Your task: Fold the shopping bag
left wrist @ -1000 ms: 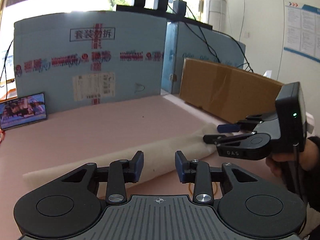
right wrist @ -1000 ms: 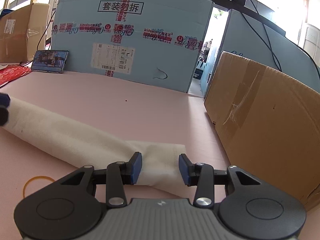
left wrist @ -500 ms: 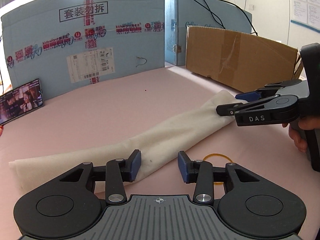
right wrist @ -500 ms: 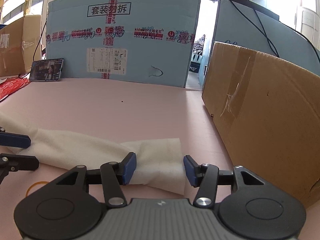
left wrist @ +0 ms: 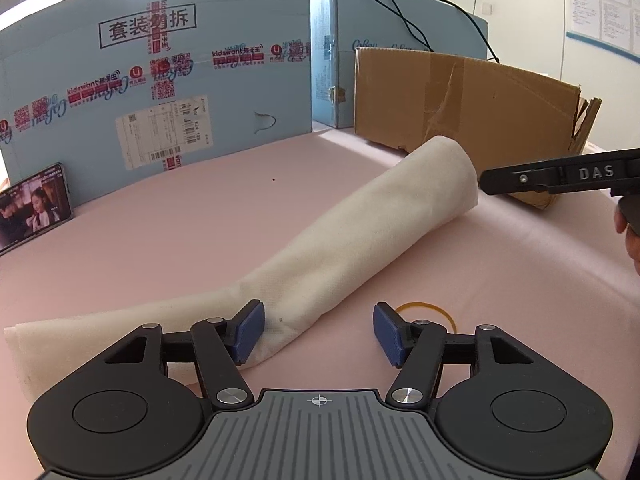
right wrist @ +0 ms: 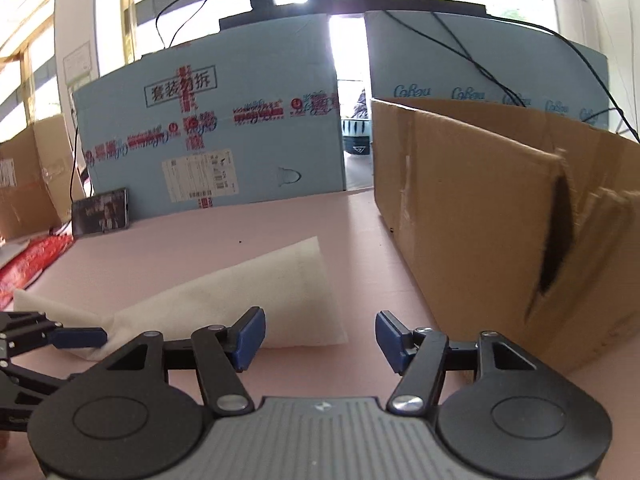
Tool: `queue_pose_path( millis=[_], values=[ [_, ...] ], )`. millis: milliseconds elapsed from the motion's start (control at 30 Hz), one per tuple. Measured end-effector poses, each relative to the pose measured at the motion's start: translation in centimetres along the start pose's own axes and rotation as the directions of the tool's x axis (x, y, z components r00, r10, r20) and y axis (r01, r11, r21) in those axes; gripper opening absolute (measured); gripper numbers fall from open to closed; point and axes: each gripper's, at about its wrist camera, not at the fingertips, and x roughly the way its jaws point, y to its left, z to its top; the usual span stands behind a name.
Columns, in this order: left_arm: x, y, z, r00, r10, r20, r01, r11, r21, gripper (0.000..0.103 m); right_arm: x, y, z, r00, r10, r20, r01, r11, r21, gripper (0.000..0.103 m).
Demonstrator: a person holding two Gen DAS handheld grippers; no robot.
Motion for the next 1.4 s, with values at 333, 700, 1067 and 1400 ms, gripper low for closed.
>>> queue_pose_path(
  millis=[333, 700, 1067, 1400],
  values=[
    [-0.1, 0.6, 0.0, 1.000, -0.029, 0.009, 0.029, 0.999, -0.033, 0.062, 4.6, -0.5, -0.3, 0.939, 0.328, -0.102, -0.285, 0.909, 0.303, 0.065],
    [-0.6, 2.6, 0.2, 0.994, -0.101, 0.042, 0.106, 0.982, -0.154, 0.062, 8.5, 4.2, 0.1, 0.962, 0.257, -0.095, -0.228, 0.944, 0.237, 0.035],
    [1.9, 1.2, 1.7, 0.998, 0.055, 0.014, -0.055, 0.998, 0.006, 0.024, 7.6, 6.4, -0.6, 0.984, 0.174, -0.043, -0.171, 0.983, 0.065, 0.024],
    [0.1, 4.0, 1.2, 0.999, -0.009, 0.040, 0.013, 0.995, -0.102, 0.024, 5.9, 12.3, -0.7, 0.980, 0.188, 0.072, -0.149, 0.918, -0.367, 0.016]
  ],
)
